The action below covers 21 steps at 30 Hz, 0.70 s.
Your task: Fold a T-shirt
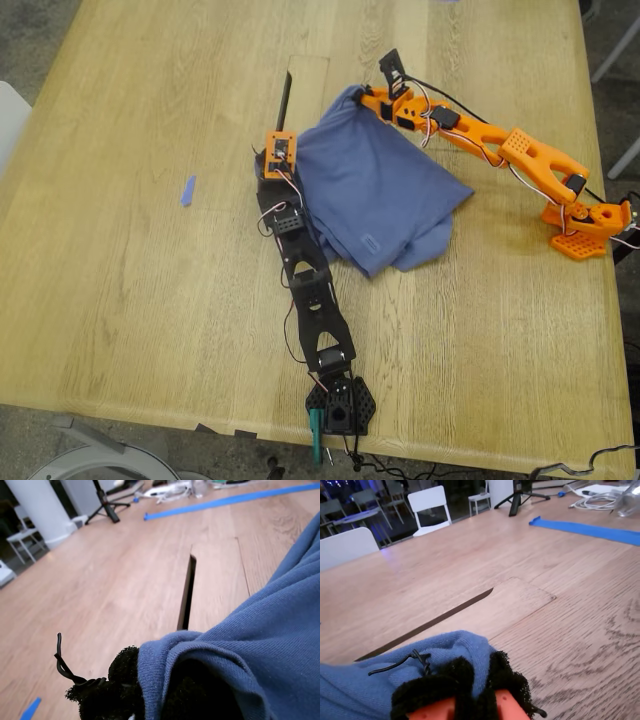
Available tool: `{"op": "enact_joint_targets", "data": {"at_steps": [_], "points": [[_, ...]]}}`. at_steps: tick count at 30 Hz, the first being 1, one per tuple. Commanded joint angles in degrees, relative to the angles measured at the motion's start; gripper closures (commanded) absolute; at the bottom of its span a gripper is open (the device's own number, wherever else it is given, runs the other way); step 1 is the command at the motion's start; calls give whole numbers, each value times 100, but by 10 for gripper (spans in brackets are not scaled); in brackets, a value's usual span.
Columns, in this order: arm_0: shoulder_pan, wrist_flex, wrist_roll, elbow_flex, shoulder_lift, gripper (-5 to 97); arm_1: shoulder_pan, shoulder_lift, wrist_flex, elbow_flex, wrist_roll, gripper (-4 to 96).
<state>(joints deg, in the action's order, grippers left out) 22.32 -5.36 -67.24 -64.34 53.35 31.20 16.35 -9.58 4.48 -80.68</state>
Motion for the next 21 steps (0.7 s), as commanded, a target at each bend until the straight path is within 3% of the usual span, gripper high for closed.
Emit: {"op": "enact_joint_targets", "data": {"at_steps": [1,6,21], "points": [[958,-26,-123,1037,562,919,562,18,-18,-782,-35,909],[861,800,-167,984,1125,919,633,132,-580,-1274,-18,909],[545,4931,-185,1345,2971,919,606,2417,-5449,-1151,-88,910]]}}
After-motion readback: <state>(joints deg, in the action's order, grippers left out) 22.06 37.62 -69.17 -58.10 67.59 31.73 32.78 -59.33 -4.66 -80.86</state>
